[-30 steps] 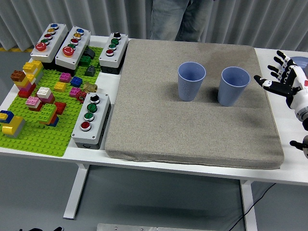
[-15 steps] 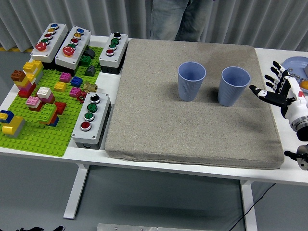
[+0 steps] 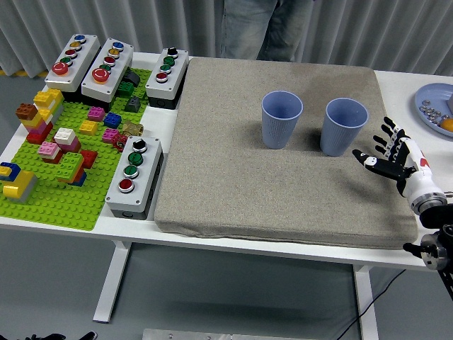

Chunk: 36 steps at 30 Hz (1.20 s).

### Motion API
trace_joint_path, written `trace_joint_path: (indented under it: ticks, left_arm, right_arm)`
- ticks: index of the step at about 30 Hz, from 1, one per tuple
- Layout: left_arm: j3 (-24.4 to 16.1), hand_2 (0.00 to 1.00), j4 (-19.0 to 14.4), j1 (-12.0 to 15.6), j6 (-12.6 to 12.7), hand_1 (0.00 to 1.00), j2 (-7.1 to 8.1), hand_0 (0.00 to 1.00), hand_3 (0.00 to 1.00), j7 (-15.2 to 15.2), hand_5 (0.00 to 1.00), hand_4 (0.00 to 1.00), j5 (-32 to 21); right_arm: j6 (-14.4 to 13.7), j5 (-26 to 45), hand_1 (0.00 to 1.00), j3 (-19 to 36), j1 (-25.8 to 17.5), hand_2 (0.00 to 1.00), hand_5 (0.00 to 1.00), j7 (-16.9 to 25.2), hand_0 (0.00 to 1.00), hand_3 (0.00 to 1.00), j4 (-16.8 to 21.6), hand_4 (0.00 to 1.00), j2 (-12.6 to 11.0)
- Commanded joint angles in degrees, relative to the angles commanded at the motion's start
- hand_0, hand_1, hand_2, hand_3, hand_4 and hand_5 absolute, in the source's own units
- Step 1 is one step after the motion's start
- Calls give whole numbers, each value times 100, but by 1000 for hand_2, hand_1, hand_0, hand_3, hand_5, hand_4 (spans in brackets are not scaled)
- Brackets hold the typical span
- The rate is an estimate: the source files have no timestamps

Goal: Pick cup pour cup place

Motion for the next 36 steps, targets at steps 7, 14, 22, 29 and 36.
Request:
trace_joint_path:
  ticks: [7,14,22,29,36]
  left_arm:
    - [24,804,0,-3,-8,752,6,764,650,-1,996,500,-25]
    - [60,804,0,-16,-13,752,8,764,649,-1,995,500,-50]
    - [94,802,0,-7,-20,752,14,764,649,6,995,501,-57]
    - [109,803,0,0,-22,752,23,764,649,4,996,501,-58]
    - [128,803,0,6,-18,752,28,764,648,-4,995,501,-80]
  right_arm:
    - [-25,2,887,-41,79,971,121,-3,913,951,-59,847,30]
    - [-14,30,886,-134,172,970,124,-11,913,948,-134,844,66]
    - [-8,46,886,-252,267,968,130,-27,913,945,-225,843,129]
    - [5,68,886,-335,419,968,129,-17,913,945,-341,843,171]
    - [14,74,886,-380,486,967,130,-24,913,940,-401,843,189]
